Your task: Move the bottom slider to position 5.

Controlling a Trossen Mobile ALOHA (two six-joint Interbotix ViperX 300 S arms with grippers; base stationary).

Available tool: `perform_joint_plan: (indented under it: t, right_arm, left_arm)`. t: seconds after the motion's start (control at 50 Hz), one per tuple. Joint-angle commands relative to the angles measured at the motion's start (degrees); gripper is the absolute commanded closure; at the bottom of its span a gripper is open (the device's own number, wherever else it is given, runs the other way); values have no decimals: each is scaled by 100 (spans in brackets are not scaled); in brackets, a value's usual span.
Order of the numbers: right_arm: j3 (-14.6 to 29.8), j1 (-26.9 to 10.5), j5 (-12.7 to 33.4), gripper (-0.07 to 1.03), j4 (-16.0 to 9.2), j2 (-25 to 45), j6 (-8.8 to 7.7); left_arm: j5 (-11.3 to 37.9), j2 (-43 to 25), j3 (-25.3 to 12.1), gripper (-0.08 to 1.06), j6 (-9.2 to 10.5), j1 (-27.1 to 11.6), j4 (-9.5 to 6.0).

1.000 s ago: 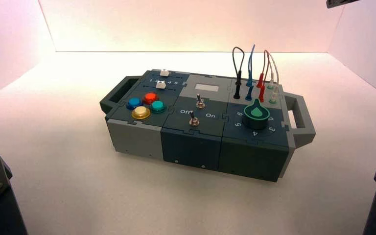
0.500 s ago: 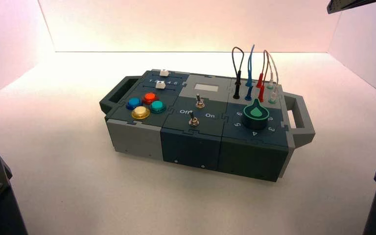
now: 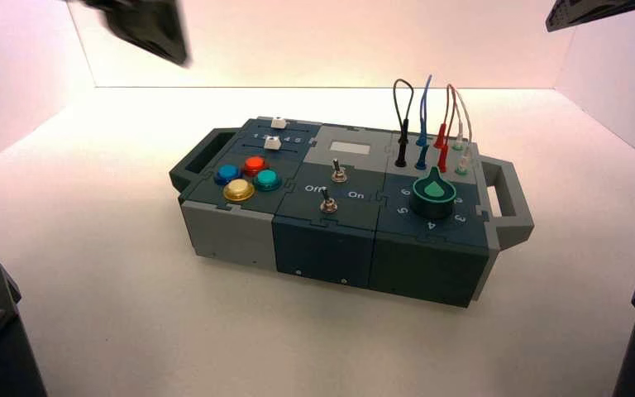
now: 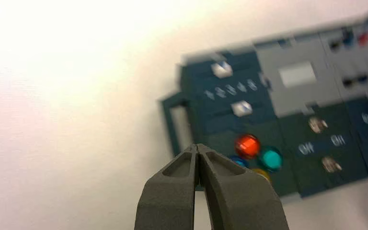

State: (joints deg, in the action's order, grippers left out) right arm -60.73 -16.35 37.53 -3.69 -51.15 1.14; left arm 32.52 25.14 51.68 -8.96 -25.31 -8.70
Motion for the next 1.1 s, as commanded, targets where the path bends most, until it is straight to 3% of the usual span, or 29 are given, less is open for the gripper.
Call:
perform_joint_plan:
  t: [0.02,0.04,0.08,0.18,0.44,1.1]
  right_arm:
    - [88,18,-53,98,0,9,18]
    - [88,18,-53,98,0,9,18]
    - [88,18,-62,98,0,9,18]
    - [97,18,-62,98,0,35,18]
    - [88,18,-70,99,0,-44,18]
    - [70,18,-79,98,9,-132,18]
  left_arm:
    - [237,-527,-510,101,9,-272,-18]
    - [237,-527,-510,101,9,-272,-18]
    - [519,-1125,-888,101,9,-413,-18]
    - [782,-1644,-1195,101,-35,-448,9]
    - [861,-2479,-1468,101,-176,-536,18]
    - [721,-3023,-1837,101,-193,-633,18]
